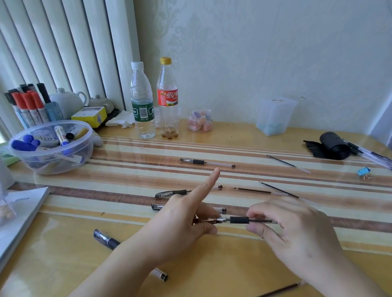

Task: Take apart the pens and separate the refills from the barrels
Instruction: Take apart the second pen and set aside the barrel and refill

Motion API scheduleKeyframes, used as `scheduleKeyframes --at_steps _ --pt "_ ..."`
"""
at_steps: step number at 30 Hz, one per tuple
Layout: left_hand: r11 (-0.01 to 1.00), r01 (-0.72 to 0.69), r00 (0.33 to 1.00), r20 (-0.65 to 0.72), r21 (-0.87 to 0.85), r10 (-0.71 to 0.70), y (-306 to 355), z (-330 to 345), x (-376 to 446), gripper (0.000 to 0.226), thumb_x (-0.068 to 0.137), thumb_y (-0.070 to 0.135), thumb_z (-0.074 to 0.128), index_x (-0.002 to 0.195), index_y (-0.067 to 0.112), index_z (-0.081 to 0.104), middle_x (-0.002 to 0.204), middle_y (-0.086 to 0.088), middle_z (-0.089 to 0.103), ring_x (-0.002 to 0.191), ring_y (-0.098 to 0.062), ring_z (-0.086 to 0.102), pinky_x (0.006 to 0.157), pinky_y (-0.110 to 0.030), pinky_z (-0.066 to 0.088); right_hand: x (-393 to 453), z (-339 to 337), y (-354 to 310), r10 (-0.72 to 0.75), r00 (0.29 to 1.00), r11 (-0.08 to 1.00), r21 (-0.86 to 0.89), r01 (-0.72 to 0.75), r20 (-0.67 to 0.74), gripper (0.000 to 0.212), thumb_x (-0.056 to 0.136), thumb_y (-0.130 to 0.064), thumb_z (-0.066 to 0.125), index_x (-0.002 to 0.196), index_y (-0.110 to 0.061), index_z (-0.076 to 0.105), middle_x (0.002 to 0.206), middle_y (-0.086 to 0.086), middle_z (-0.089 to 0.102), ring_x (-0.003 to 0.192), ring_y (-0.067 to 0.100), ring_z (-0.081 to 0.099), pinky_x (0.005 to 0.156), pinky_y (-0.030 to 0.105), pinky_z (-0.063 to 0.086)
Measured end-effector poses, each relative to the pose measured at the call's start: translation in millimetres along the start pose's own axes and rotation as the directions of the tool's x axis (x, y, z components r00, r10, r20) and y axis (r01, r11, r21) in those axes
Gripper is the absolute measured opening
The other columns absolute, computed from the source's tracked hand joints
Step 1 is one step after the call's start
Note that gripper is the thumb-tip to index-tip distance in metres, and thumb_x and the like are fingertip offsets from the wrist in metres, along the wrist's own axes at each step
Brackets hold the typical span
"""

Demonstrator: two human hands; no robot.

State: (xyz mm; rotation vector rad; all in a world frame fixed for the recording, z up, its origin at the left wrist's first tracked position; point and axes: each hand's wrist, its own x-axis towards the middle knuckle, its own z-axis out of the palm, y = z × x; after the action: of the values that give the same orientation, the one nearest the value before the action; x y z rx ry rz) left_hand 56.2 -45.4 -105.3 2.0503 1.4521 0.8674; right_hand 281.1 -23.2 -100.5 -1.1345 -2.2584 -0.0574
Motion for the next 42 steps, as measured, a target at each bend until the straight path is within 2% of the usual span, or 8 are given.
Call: scheduleKeyframes --at_steps 6,12,17,22,24,28,37,42 --pt "0.992 -0.118 0.993 0.022 0.038 0.117 2 7 -2 0.097 0.087 0.010 0.068 0.145 0.052 0.002 0.105 0.015 0.074 0.100 0.008 0.061 0.092 -0.002 0.038 -3 10 -5 -0.050 0.999 0.994 0.096 0.052 -0.022 0.011 0.074 -0.040 0.069 0.083 -0.033 0.067 0.071 -0.022 0.065 0.067 0.004 0.059 0.048 0.029 0.050" --pt "0.996 -0.080 0.997 -0.018 -0.024 0.080 0 7 -5 0.080 0.088 0.006 0.065 0.142 0.050 0.025 0.090 0.008 0.076 0.091 0.009 0.064 0.086 -0.012 0.047 -2 12 -8 -0.065 0.996 0.985 0.155 0.073 -0.061 0.007 0.074 -0.031 0.072 0.079 -0.027 0.070 0.067 -0.016 0.067 0.059 0.010 0.061 0.047 0.029 0.050" --pt "0.993 -0.116 0.993 0.015 0.036 0.115 0 -3 -5 0.061 0.087 0.007 0.065 0.135 0.040 0.047 0.099 0.012 0.073 0.096 0.002 0.065 0.091 -0.022 0.050 -1 19 -11 -0.065 0.998 0.975 0.211 0.068 -0.022 0.011 0.076 -0.037 0.070 0.084 -0.029 0.068 0.072 -0.018 0.066 0.061 0.000 0.058 0.050 0.027 0.050" --pt "0.968 -0.077 0.997 0.041 0.240 0.069 -10 -37 -5 0.028 0.089 0.013 0.060 0.103 0.037 0.064 0.095 0.024 0.065 0.088 0.001 0.060 0.079 -0.029 0.052 -1 25 -8 -0.005 0.984 0.955 0.291 -0.047 0.175 0.051 0.084 -0.075 0.038 0.115 -0.041 0.061 0.100 -0.032 0.059 0.100 -0.011 0.053 0.071 0.012 0.047" --pt "0.970 0.015 1.000 0.005 0.241 -0.017 -23 -56 -9 0.026 0.088 0.012 0.062 0.094 0.036 0.067 0.093 0.023 0.065 0.089 0.001 0.060 0.081 -0.028 0.052 0 24 0 0.051 0.987 0.971 0.224 -0.085 0.151 0.052 0.085 -0.072 0.036 0.114 -0.038 0.063 0.102 -0.034 0.059 0.105 -0.011 0.051 0.084 0.016 0.047" --pt "0.944 0.156 0.984 0.037 0.290 -0.174 -39 -77 -19 0.029 0.084 0.011 0.068 0.082 0.040 0.068 0.093 0.022 0.064 0.094 0.003 0.058 0.087 -0.019 0.045 4 25 18 0.198 0.965 0.971 0.101 -0.218 0.173 0.027 0.085 -0.046 0.064 0.107 -0.032 0.070 0.103 -0.031 0.056 0.110 0.000 0.048 0.103 0.028 0.040" --pt "0.855 0.238 0.926 0.158 0.462 -0.343 -47 -83 -26 0.028 0.079 0.017 0.058 0.090 0.043 0.060 0.104 0.026 0.054 0.106 0.001 0.047 0.094 -0.028 0.045 18 41 2 0.162 0.964 0.979 0.084 -0.183 0.210 0.014 0.084 -0.046 0.065 0.090 -0.035 0.072 0.089 -0.026 0.059 0.093 0.004 0.046 0.081 0.024 0.041" --pt "0.883 0.133 0.988 0.012 0.451 -0.155 -41 -69 -19 0.017 0.084 0.023 0.059 0.091 0.039 0.056 0.093 0.024 0.052 0.092 0.006 0.050 0.078 -0.016 0.043 13 21 14 0.179 0.946 0.984 -0.042 -0.174 0.269 0.012 0.090 -0.040 0.059 0.079 -0.035 0.061 0.090 -0.024 0.056 0.095 -0.001 0.043 0.081 0.025 0.041"
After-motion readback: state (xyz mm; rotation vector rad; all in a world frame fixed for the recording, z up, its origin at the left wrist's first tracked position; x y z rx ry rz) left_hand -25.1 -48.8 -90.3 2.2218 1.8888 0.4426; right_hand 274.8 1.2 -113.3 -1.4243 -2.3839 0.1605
